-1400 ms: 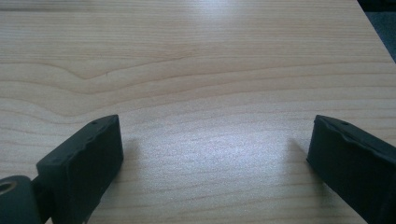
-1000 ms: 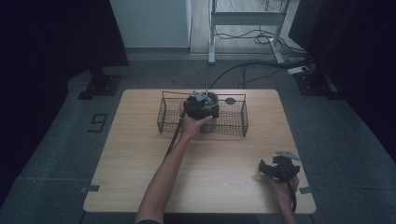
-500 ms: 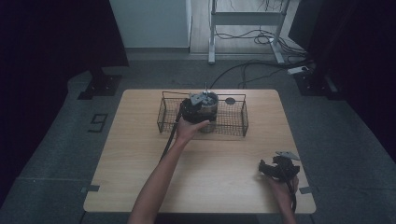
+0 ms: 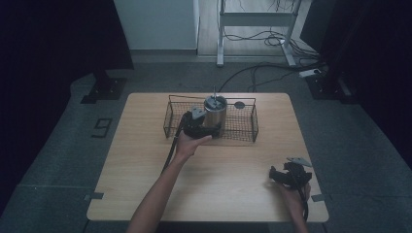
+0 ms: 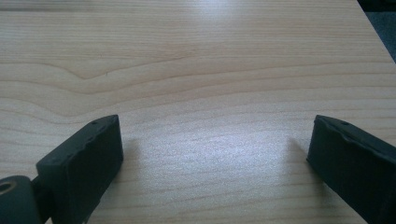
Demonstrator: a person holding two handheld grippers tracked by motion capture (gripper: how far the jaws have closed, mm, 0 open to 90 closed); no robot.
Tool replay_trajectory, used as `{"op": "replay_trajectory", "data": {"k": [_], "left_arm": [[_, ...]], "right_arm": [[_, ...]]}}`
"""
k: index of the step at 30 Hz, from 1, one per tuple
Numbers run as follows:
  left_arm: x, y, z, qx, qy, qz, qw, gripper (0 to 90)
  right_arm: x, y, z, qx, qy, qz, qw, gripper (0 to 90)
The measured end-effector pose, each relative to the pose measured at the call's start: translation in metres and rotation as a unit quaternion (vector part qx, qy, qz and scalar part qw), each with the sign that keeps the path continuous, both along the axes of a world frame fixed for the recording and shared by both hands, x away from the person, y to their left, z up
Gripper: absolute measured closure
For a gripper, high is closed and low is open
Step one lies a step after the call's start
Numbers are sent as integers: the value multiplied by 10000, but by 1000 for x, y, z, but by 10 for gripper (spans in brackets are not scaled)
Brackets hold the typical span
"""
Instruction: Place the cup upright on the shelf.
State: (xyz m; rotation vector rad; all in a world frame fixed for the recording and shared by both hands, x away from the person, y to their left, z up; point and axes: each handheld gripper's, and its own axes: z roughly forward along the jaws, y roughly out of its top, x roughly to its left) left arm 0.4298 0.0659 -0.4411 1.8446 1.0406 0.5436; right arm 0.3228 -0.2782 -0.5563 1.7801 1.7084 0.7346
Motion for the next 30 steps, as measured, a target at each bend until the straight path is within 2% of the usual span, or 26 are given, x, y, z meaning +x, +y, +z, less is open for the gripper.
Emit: {"op": "replay_trajectory", "data": {"k": [11,15,22,30], "left_arm": [[-40,26,5,-149,116,-178,9997,70],[-53,36,3,-282,171,-237,9992,73],[-78,52,-8,-365,140,-236,9990,87],[-104,69,-31,-353,276,-250,9987,88]], "right_arm": [[0,0,0,12,-6,-14,10000,31],[0,0,0,15,-3,-15,10000,31],[0,0,0,10,-1,-8,10000,31],[0,0,0,13,-1,-11,10000,31]]}}
